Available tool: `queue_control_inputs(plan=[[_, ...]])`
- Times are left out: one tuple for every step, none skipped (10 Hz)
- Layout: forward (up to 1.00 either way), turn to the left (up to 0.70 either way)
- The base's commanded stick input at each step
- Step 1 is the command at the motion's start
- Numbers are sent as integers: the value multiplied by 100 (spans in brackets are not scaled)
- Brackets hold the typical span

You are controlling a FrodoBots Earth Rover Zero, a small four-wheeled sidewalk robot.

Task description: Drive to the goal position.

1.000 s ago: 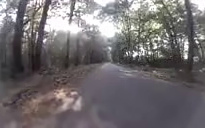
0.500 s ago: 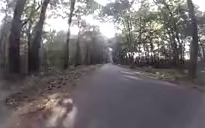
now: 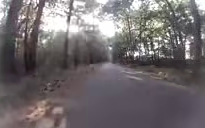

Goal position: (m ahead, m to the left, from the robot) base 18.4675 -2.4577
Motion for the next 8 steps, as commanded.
queue_control_inputs(plan=[[70, -1], [70, -1], [70, -1], [70, -1], [70, -1], [70, -1], [70, -1], [70, -1]])
